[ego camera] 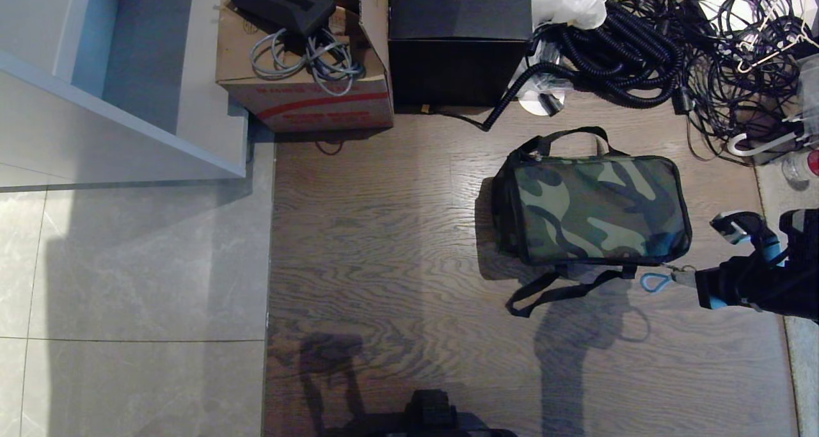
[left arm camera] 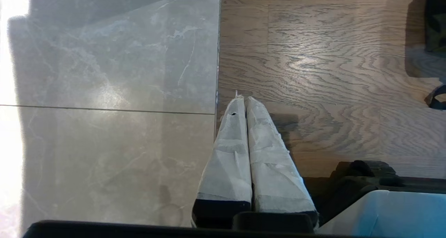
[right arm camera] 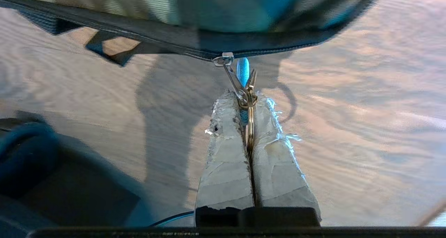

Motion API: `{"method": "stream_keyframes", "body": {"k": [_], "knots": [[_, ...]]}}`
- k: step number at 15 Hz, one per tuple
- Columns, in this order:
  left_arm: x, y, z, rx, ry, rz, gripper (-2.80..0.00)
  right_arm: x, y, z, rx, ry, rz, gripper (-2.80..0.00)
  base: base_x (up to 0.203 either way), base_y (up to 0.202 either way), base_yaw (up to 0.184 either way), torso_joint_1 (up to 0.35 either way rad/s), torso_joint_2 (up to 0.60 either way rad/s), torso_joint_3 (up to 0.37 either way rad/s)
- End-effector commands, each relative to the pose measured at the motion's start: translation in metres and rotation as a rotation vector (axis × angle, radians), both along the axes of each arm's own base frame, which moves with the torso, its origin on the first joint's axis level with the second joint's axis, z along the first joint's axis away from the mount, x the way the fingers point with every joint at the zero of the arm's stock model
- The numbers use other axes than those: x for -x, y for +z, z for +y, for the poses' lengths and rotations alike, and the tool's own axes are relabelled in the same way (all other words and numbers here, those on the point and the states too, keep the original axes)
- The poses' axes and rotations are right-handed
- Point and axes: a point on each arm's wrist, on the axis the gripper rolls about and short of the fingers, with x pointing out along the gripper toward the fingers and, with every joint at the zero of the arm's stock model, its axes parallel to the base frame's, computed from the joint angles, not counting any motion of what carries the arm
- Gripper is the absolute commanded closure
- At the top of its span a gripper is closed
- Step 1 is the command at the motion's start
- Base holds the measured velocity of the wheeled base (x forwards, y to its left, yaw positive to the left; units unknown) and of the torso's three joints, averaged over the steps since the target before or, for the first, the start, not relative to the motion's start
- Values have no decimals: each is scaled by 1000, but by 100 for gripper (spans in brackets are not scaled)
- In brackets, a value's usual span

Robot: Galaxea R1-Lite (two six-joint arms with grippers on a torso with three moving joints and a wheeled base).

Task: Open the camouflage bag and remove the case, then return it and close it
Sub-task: Open the top of the storage box

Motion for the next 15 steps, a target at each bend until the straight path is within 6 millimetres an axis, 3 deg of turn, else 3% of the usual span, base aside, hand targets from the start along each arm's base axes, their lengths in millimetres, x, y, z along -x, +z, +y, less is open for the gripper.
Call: {"method": "stream_keyframes", "body": {"k": [1,5,9,11,15], "knots": [[0,0,0,0,0,0,0,2,2,-6,23,-4,-11,0,0,0,0,0,0,0],[0,0,0,0,0,0,0,8,-16,-18,79,15,56,0,0,0,0,0,0,0],[0,0,0,0,0,0,0,5,-18,-26,114,16,56,0,0,0,0,0,0,0],[0,0,0,0,0,0,0,16,-20,-9,49,40,87,0,0,0,0,0,0,0],[0,0,0,0,0,0,0,24,-12,49,-168,115,134,0,0,0,0,0,0,0]]}}
